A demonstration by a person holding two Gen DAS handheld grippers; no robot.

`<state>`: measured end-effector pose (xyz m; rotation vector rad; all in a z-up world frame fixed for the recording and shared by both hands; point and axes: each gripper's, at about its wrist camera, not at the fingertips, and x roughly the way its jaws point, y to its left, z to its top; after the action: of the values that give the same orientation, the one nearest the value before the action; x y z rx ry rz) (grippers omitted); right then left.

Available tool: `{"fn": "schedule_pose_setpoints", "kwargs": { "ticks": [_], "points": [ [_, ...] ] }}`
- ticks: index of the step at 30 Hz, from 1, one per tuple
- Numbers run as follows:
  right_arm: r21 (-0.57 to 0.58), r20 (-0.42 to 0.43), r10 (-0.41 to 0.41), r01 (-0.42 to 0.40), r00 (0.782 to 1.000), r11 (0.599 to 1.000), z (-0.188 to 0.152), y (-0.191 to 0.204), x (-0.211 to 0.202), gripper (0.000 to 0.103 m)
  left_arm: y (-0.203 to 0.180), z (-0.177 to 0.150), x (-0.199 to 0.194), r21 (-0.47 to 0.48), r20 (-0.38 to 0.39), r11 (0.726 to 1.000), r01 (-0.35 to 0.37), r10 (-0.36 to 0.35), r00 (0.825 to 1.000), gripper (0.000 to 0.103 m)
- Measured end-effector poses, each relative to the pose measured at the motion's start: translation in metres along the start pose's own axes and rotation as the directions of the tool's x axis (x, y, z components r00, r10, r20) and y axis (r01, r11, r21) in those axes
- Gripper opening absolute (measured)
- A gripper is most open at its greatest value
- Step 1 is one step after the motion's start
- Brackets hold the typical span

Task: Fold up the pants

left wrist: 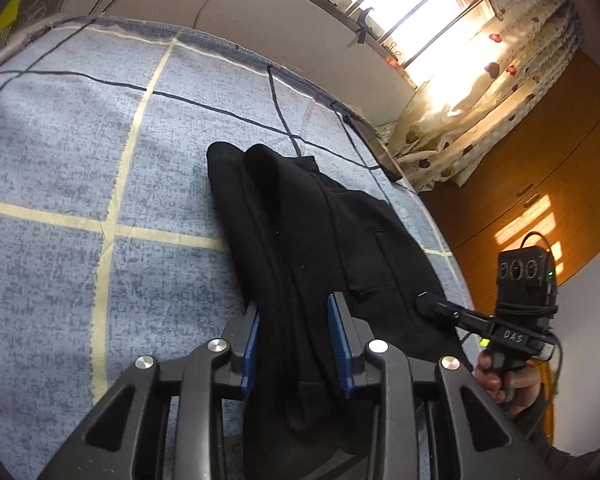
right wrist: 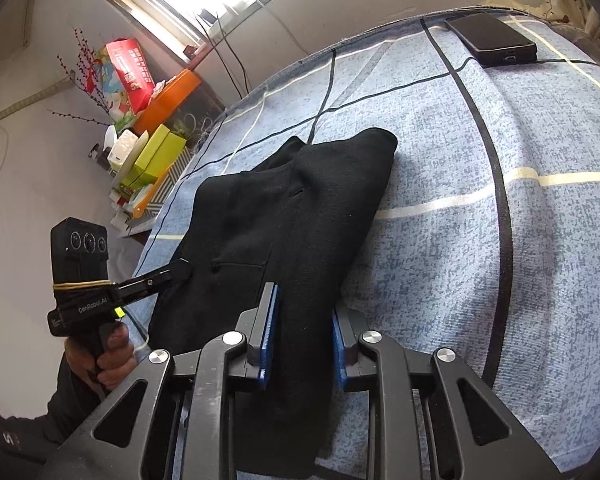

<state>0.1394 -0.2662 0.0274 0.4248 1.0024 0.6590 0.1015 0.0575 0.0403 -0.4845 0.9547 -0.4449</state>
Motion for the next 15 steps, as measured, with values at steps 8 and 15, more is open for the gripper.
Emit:
{"fn": "schedule_pose_setpoints", "kwargs": {
  "ticks": [8,15],
  "points": [
    [-0.059,0.049,-0.031,0.034,0.998,0.998,0.004,0.028,-0.012,0.019,-0.048,0.000,-0.013,0.169,0.056,0.971,-0.171,0.164,0.985,0.023],
    [-0.142,0.067,-0.022,0.032,0.997,0.989,0.011,0.063,-0.014,0.019,-0.070,0.003,-0.038,0.274,0.151,0.919,-0.284,0.251,0.956,0.022]
  ]
}}
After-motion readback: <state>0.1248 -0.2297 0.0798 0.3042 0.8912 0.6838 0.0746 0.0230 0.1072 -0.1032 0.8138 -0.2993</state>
